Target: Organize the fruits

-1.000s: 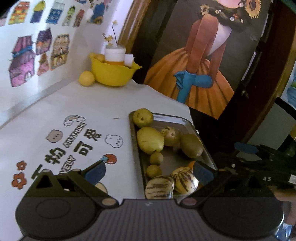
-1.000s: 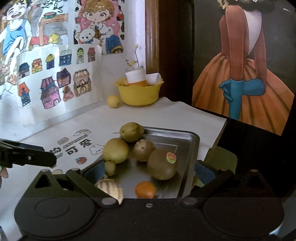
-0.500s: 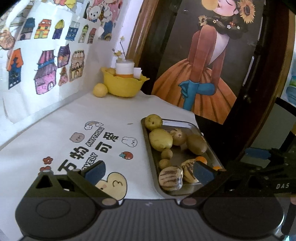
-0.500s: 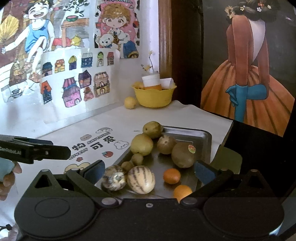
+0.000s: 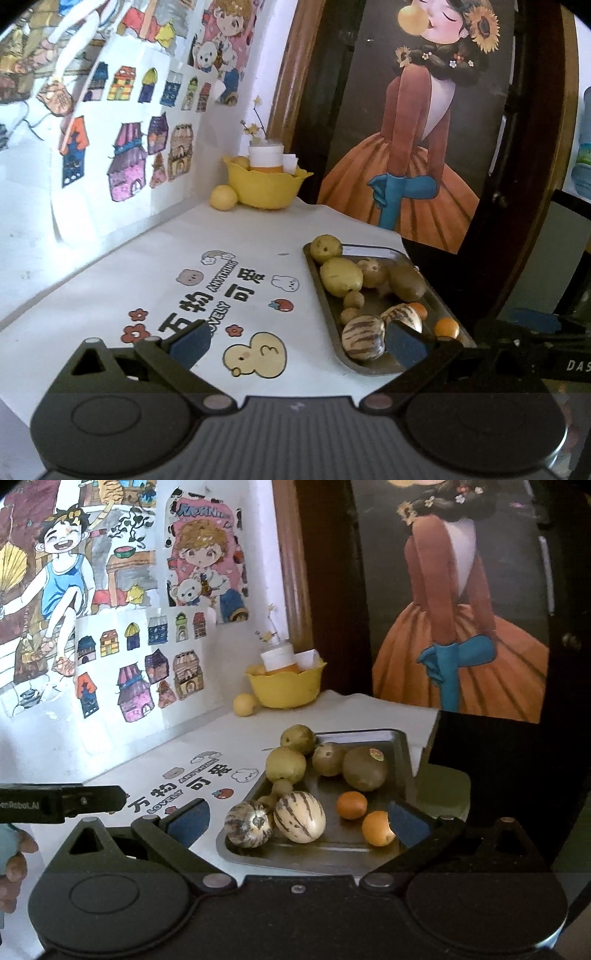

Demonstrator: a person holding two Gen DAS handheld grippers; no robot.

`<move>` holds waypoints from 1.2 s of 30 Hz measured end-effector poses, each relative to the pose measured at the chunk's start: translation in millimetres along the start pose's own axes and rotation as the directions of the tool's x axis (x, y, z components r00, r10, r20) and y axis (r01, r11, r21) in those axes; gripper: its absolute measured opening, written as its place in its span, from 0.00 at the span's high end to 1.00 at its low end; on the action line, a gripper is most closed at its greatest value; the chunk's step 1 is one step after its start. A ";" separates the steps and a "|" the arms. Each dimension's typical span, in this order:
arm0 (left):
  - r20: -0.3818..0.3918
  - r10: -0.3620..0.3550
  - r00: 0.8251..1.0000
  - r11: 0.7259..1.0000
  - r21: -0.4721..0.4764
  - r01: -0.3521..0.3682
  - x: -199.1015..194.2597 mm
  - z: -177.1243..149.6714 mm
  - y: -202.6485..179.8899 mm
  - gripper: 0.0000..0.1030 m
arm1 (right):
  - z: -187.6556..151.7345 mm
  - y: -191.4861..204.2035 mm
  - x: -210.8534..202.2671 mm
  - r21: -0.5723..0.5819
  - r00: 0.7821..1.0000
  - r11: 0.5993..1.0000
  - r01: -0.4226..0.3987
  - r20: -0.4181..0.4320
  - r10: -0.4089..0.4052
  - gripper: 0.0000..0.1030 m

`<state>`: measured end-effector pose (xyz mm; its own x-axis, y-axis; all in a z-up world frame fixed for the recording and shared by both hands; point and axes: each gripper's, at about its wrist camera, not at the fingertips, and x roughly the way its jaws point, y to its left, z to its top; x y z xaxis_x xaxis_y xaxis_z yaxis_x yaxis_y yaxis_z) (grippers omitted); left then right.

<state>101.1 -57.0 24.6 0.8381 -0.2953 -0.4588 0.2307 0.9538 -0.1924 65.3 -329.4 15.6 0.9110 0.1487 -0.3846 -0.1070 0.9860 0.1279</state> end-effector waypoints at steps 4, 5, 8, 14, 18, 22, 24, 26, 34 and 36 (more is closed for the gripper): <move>0.036 0.023 0.999 1.000 0.011 -0.023 -10.7 -7.8 1.3 0.01 | -6.6 10.6 -14.7 0.001 0.999 1.000 0.028 0.040 -0.028 0.01; 0.044 0.029 0.999 1.000 0.010 -0.029 -13.4 -10.3 2.1 0.01 | -8.6 14.4 -18.1 0.000 0.998 1.000 0.030 0.047 -0.030 0.01; 0.061 0.048 0.997 0.999 -0.004 -0.047 -21.0 -17.7 7.6 0.00 | -14.8 26.7 -25.7 -0.017 0.997 0.999 0.034 0.064 -0.033 0.01; 0.060 0.051 0.997 0.996 -0.075 -0.047 -35.2 -34.3 28.7 0.00 | -29.6 48.6 -33.7 -0.023 0.996 0.999 0.039 0.082 -0.037 0.01; 0.066 0.068 0.995 0.995 -0.077 -0.063 -45.0 -45.4 36.9 0.00 | -37.0 56.5 -32.1 -0.013 0.997 0.999 0.038 0.072 -0.037 0.01; 0.098 0.109 0.989 0.993 -0.051 -0.105 -53.3 -54.8 39.8 0.00 | -45.3 63.1 -32.9 -0.022 0.996 0.999 0.048 0.078 -0.047 0.01; 0.105 0.120 0.987 0.992 -0.058 -0.114 -56.9 -58.9 42.4 0.00 | -50.8 66.3 -32.2 -0.040 0.995 0.998 0.057 0.080 -0.053 0.01; 0.123 0.131 0.984 0.990 -0.065 -0.123 -61.6 -62.5 44.6 0.00 | -56.1 68.6 -31.2 -0.045 0.995 0.997 0.070 0.079 -0.066 0.01; 0.145 0.167 0.975 0.985 -0.068 -0.158 -69.4 -72.2 51.6 0.00 | -68.5 68.4 -33.3 -0.029 0.994 0.997 0.076 0.083 -0.073 0.01; 0.141 0.167 0.976 0.985 -0.071 -0.159 -68.9 -74.3 52.3 0.00 | -70.3 67.5 -33.2 -0.021 0.994 0.997 0.072 0.079 -0.070 0.01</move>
<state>18.6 9.1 -18.4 0.9260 -0.1206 -0.3576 0.0590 0.9822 -0.1785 -0.1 -262.5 -27.3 0.9450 0.0724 -0.3188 -0.0492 0.9956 0.0804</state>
